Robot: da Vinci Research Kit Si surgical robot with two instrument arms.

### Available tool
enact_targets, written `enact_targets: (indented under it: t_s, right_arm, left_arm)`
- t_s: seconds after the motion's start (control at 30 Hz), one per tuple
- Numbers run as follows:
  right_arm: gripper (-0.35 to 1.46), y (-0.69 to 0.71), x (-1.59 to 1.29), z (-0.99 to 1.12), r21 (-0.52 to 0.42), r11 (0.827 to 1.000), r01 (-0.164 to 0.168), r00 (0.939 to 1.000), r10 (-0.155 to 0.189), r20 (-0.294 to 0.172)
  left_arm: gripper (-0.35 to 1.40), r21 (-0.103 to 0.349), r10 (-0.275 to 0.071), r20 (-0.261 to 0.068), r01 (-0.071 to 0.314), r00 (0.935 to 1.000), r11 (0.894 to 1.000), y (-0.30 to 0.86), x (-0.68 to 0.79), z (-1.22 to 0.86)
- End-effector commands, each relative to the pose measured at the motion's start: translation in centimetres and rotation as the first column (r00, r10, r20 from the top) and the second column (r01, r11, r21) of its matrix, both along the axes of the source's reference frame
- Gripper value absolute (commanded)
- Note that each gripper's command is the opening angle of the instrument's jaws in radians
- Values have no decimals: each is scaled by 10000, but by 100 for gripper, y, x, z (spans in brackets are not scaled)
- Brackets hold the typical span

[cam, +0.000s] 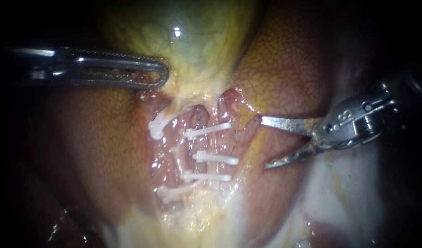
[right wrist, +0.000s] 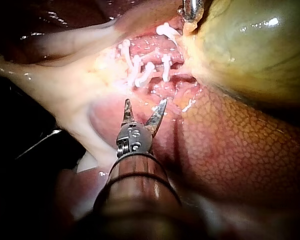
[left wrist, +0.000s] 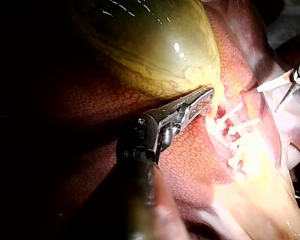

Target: Go to the cutting position right tube

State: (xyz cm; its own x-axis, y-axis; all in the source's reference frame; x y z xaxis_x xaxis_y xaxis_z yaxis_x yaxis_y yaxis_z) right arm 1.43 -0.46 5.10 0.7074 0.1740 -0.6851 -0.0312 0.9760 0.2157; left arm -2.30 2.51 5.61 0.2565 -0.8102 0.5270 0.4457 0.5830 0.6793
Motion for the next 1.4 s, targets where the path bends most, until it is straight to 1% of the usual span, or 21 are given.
enact_targets:
  t_s: [0.03,0.17,0.3,0.33,0.47,0.57,0.73,0.93,1.03,1.13,1.17,1.2,1.3,1.4]
  right_arm:
    - [131,0,0,0,0,10000,0,10000,0,0]
    - [131,0,0,0,0,10000,1,10000,-1,-1]
    - [131,0,0,0,0,10000,2,10000,-2,-2]
    - [131,0,0,-1,0,10000,2,10000,-2,-2]
    - [131,0,0,0,0,10000,0,10000,0,-1]
    - [131,0,1,0,0,10000,-1,10000,1,0]
    - [131,0,1,0,0,10000,-3,10000,3,1]
    - [132,0,2,-1,-12,10000,-24,10000,24,-17]
    - [132,1,4,-5,174,9997,-196,9998,196,5]
    - [132,2,6,-11,680,9956,-640,9979,638,55]
    - [134,3,7,-13,824,9943,-684,9976,685,12]
    - [134,4,8,-14,1052,9912,-807,9967,812,-13]
    - [134,6,10,-16,1641,9817,-969,9948,1009,-165]
    - [134,8,15,-14,2115,9712,-1093,9926,1182,-296]
  left_arm:
    - [-35,-1,2,3,-2,10000,10000,0,0,0]
    - [-35,28,19,19,-19,10000,10000,2,3,-5]
    - [-35,127,56,54,-56,10000,9999,12,14,-22]
    - [-35,134,1,8,-1,10000,9999,16,19,-29]
    - [-35,84,-286,92,285,9995,9996,30,32,-49]
    - [-35,66,-441,144,440,9989,9990,38,40,-60]
    - [-35,96,-602,186,600,9980,9982,41,46,-71]
    - [-35,103,-622,207,620,9978,9980,41,48,-75]
    - [-35,95,-631,201,630,9978,9980,40,47,-74]
    - [-35,85,-643,192,641,9977,9979,39,45,-73]
    - [-35,82,-646,190,645,9977,9979,39,44,-73]
    - [-35,77,-651,186,650,9977,9979,38,44,-72]
    - [-35,66,-659,180,658,9977,9978,37,43,-71]
    - [-35,58,-666,175,665,9976,9978,36,42,-71]
